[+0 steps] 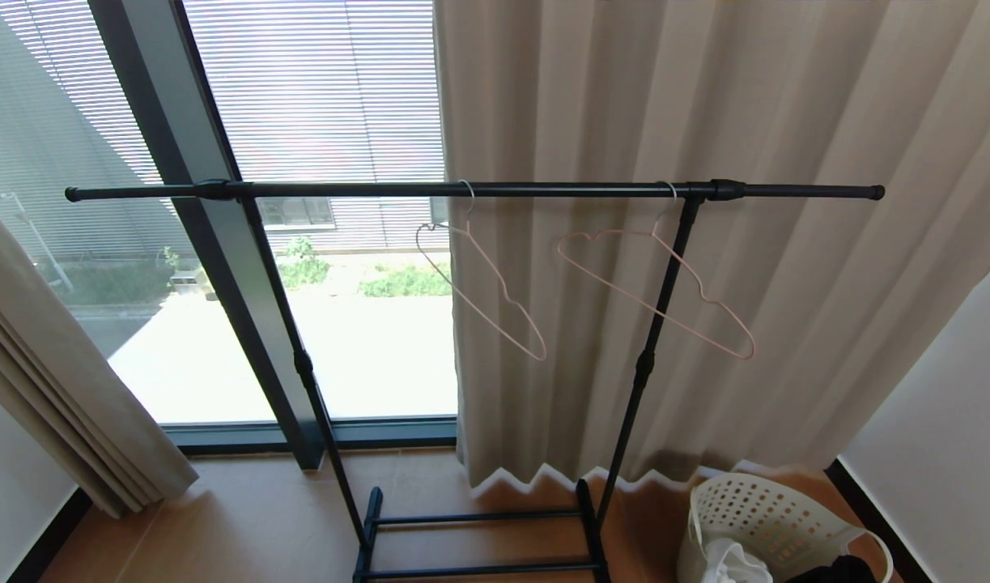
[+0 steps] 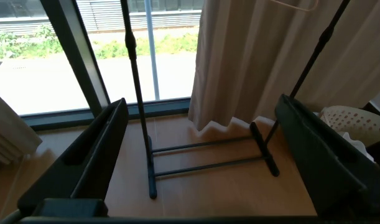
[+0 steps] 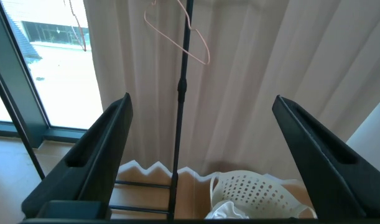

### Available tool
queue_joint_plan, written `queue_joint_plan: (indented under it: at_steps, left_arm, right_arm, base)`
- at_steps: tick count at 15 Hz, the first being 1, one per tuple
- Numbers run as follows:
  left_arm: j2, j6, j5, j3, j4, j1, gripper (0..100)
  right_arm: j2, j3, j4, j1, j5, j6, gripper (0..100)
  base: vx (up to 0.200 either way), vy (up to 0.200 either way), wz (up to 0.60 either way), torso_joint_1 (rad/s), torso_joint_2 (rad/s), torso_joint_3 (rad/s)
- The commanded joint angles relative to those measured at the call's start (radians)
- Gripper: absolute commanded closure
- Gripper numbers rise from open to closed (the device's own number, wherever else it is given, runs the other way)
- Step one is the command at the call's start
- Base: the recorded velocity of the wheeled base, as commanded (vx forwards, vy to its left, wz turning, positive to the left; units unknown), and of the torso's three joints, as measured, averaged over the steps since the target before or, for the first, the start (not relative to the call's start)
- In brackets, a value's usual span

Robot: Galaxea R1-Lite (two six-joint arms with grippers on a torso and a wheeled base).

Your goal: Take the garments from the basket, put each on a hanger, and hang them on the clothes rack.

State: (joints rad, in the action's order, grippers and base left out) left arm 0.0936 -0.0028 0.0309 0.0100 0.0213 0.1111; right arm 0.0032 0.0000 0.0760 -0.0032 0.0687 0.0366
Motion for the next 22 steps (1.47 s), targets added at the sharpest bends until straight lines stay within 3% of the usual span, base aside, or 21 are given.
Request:
queue_joint_plan:
  at_steps: [1, 6, 22]
  left_arm:
    - [0.001, 0.0, 0.0, 0.001, 0.0, -0.001, 0]
    - [0.001, 0.0, 0.0, -0.001, 0.0, 0.001, 0]
    - [0.001, 0.003, 0.007, -0.001, 0.0, 0.002, 0]
  right_arm:
    - [0.001, 0.0, 0.001, 0.0, 0.0, 0.005, 0]
    - [0.001, 0.0, -0.001, 0.0, 0.026, 0.034, 0]
    - [0.0, 0.0, 0.001, 0.002, 0.031, 0.012, 0]
  base:
    - [0.0, 0.0, 0.0, 0.0, 0.0, 0.0]
    - [0.0, 0.0, 0.0, 0.0, 0.0, 0.0]
    - [0.0, 0.0, 0.0, 0.0, 0.0, 0.0]
